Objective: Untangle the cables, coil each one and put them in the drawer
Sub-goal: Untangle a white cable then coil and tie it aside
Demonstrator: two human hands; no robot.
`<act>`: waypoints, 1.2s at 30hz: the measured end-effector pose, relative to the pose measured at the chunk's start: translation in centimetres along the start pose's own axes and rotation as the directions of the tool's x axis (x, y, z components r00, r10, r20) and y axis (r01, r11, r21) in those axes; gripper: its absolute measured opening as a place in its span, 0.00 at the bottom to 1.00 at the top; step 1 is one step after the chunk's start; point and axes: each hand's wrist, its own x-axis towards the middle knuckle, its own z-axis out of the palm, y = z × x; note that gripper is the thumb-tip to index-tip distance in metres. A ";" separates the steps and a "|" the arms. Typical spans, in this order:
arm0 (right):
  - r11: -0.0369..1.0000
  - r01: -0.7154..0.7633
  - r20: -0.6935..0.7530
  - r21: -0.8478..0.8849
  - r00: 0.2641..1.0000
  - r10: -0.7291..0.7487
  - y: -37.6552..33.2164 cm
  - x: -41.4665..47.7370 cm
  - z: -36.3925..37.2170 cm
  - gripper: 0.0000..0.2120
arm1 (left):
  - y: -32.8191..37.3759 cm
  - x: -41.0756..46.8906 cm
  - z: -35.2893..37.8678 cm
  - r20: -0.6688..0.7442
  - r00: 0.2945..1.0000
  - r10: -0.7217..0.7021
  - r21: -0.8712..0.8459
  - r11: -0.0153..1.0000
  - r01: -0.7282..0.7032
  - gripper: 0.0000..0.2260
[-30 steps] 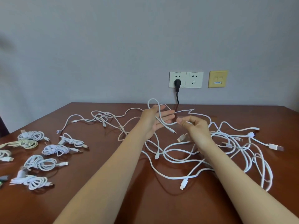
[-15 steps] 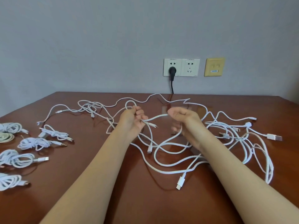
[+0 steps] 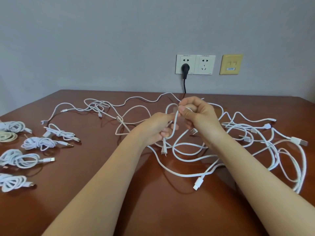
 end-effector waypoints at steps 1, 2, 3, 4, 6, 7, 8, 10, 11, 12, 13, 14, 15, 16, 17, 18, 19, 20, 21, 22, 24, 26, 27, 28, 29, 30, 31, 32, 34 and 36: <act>0.997 0.031 -0.023 -0.074 0.999 -0.033 0.0 0.0 0.0 0.10 | 0.0 -0.1 0.2 0.031 0.999 -0.009 0.011 1.000 0.009 0.15; 0.984 0.069 -0.042 -0.164 0.996 -0.077 0.1 -0.1 0.0 0.10 | 0.0 -0.1 0.2 0.059 0.998 -0.020 0.015 1.000 0.019 0.14; 0.963 0.104 -0.053 -0.247 0.991 -0.121 0.1 -0.2 0.0 0.10 | 0.0 -0.1 0.3 0.089 0.995 -0.032 0.012 0.999 0.031 0.14; 0.944 0.128 -0.057 -0.303 0.987 -0.152 0.0 -0.3 0.0 0.11 | 0.0 0.0 0.2 0.124 0.991 -0.045 0.007 0.999 0.045 0.14; 0.933 0.151 -0.062 -0.325 0.981 -0.181 -0.1 -0.4 0.1 0.11 | -0.1 0.0 0.0 0.194 0.979 -0.063 -0.004 0.998 0.065 0.14; 0.934 0.162 -0.074 -0.319 0.978 -0.195 0.0 -0.3 0.0 0.11 | -0.1 0.0 -0.1 0.227 0.972 -0.064 -0.010 0.998 0.068 0.14; 0.924 0.174 -0.096 -0.341 0.971 -0.218 0.2 -0.1 -0.1 0.12 | -0.1 -0.1 -0.3 0.257 0.965 -0.061 -0.014 0.998 0.066 0.13; 0.871 0.170 -0.140 -0.461 0.955 -0.260 0.5 0.3 -0.6 0.15 | 0.0 -0.3 -0.2 0.285 0.957 -0.055 0.002 0.998 0.057 0.10; 0.850 0.156 -0.149 -0.503 0.953 -0.263 0.7 0.5 -0.8 0.16 | -0.1 -0.4 -0.1 0.290 0.955 -0.054 0.023 0.999 0.049 0.10; 0.844 0.145 -0.152 -0.517 0.955 -0.257 0.8 0.6 -1.0 0.17 | -0.1 -0.4 0.1 0.291 0.955 -0.051 0.052 0.998 0.037 0.09; 0.846 0.135 -0.151 -0.516 0.958 -0.245 1.0 0.6 -1.2 0.17 | -0.3 -0.4 0.3 0.282 0.958 -0.048 0.088 0.996 0.024 0.10; 0.849 0.127 -0.147 -0.513 0.961 -0.233 1.1 0.6 -1.3 0.16 | -0.4 -0.4 0.5 0.266 0.963 -0.045 0.119 0.993 0.013 0.12; 0.850 0.125 -0.141 -0.512 0.964 -0.226 1.2 0.7 -1.3 0.16 | -0.5 -0.4 0.6 0.256 0.966 -0.036 0.133 0.991 0.002 0.13; 0.855 0.123 -0.131 -0.503 0.968 -0.216 1.4 0.7 -1.3 0.15 | -0.6 -0.4 0.7 0.256 0.967 -0.023 0.131 0.991 -0.011 0.14; 0.870 0.118 -0.120 -0.479 0.973 -0.198 1.5 0.7 -1.2 0.14 | -0.7 -0.4 0.9 0.258 0.966 -0.010 0.120 0.992 -0.022 0.15; 0.894 0.104 -0.114 -0.436 0.979 -0.169 1.7 0.7 -1.0 0.13 | -0.8 -0.4 1.0 0.260 0.965 0.003 0.107 0.994 -0.032 0.16; 0.924 0.079 -0.109 -0.374 0.986 -0.128 1.8 0.6 -0.9 0.12 | -0.9 -0.4 1.2 0.263 0.965 0.015 0.085 0.996 -0.038 0.17; 0.946 0.049 -0.110 -0.320 0.990 -0.088 1.8 0.6 -0.7 0.12 | -0.9 -0.5 1.3 0.267 0.964 0.025 0.047 0.998 -0.039 0.17; 0.958 0.021 -0.117 -0.287 0.991 -0.057 1.9 0.6 -0.6 0.11 | -1.0 -0.5 1.4 0.268 0.963 0.032 0.001 0.999 -0.033 0.18; 0.963 -0.001 -0.126 -0.270 0.991 -0.035 2.0 0.6 -0.6 0.10 | -1.1 -0.5 1.4 0.260 0.965 0.033 -0.044 0.999 -0.022 0.18; 0.975 -0.039 -0.121 -0.217 0.993 0.013 2.1 0.7 -0.7 0.09 | -1.2 -0.4 1.2 0.211 0.977 0.021 -0.117 0.993 0.004 0.18; 0.985 -0.102 -0.086 -0.140 0.992 0.090 2.1 0.6 -0.6 0.08 | -1.2 -0.1 0.8 0.165 0.986 -0.004 -0.153 0.988 0.030 0.18; 0.985 -0.135 -0.058 -0.111 0.990 0.129 2.0 0.5 -0.5 0.08 | -1.1 -0.1 0.7 0.148 0.989 -0.014 -0.155 0.987 0.037 0.18; 0.982 -0.161 -0.029 -0.097 0.987 0.159 1.9 0.3 -0.4 0.07 | -1.1 0.0 0.6 0.130 0.991 -0.015 -0.154 0.987 0.035 0.17; 0.979 -0.181 0.000 -0.098 0.983 0.181 1.9 0.3 -0.3 0.06 | -1.0 0.0 0.5 0.110 0.994 -0.007 -0.158 0.987 0.024 0.17; 0.973 -0.198 0.030 -0.116 0.979 0.203 1.8 0.2 -0.3 0.06 | -0.9 0.1 0.4 0.086 0.996 0.008 -0.173 0.985 0.007 0.16; 0.965 -0.220 0.064 -0.145 0.971 0.231 1.7 0.1 -0.2 0.06 | -0.7 0.1 0.3 0.062 0.998 0.026 -0.202 0.979 -0.013 0.16; 0.953 -0.249 0.100 -0.174 0.958 0.268 1.6 0.0 -0.1 0.06 | -0.5 0.1 0.0 0.035 0.998 0.045 -0.238 0.971 -0.035 0.15; 0.928 -0.307 0.156 -0.209 0.927 0.342 1.3 -0.2 0.1 0.07 | -0.1 0.3 -0.5 -0.032 0.997 0.071 -0.307 0.948 -0.078 0.15; 0.924 -0.320 0.163 -0.208 0.921 0.355 1.1 -0.1 0.0 0.07 | 0.1 0.5 -0.9 -0.120 0.989 0.085 -0.337 0.934 -0.121 0.14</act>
